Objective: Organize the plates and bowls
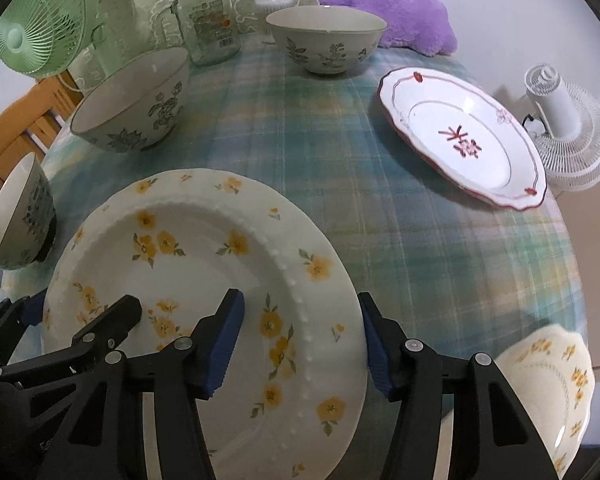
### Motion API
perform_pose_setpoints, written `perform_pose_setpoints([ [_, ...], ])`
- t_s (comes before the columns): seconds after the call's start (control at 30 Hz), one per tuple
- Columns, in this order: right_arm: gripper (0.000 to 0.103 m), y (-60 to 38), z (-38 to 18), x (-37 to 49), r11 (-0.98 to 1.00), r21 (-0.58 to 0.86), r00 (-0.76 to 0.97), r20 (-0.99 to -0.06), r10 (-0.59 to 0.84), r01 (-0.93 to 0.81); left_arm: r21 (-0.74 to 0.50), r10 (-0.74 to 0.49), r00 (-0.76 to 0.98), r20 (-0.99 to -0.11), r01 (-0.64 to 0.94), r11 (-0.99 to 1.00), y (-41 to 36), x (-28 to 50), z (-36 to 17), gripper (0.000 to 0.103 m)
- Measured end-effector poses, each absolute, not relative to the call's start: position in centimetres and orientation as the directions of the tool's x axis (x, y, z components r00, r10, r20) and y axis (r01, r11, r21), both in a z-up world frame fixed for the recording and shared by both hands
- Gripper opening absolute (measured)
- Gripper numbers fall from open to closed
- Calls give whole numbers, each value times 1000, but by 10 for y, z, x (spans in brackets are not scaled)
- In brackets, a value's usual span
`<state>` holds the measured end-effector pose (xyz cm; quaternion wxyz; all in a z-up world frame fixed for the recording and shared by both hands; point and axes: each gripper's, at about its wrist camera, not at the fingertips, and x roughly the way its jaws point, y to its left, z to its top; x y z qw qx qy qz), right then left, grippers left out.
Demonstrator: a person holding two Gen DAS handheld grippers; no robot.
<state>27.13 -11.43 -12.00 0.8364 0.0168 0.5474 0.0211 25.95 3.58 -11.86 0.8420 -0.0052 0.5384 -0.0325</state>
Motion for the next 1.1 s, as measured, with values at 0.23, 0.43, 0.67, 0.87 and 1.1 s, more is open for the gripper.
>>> perform_pose_setpoints([
  [0.23,60,-107,-110,257,999,54,397,-917,49,1,-56,-81,419,-904,72,996,42,244,-108,77],
  [0.43,60,-102,-95,239,999,45,410,-912,32,21,-63,-98,438,-894,92,994,43,231,-93,76],
  [0.67,60,-109,-75,218,998,43,435,-900,20,43,-66,-112,466,-878,114,991,35,212,-77,77],
  [0.87,60,-125,-65,199,998,48,450,-893,24,44,-64,-103,480,-871,97,993,14,195,-70,77],
  [1.1,60,-159,-59,186,998,57,451,-892,34,38,-67,-101,478,-873,87,994,-18,179,-65,76],
])
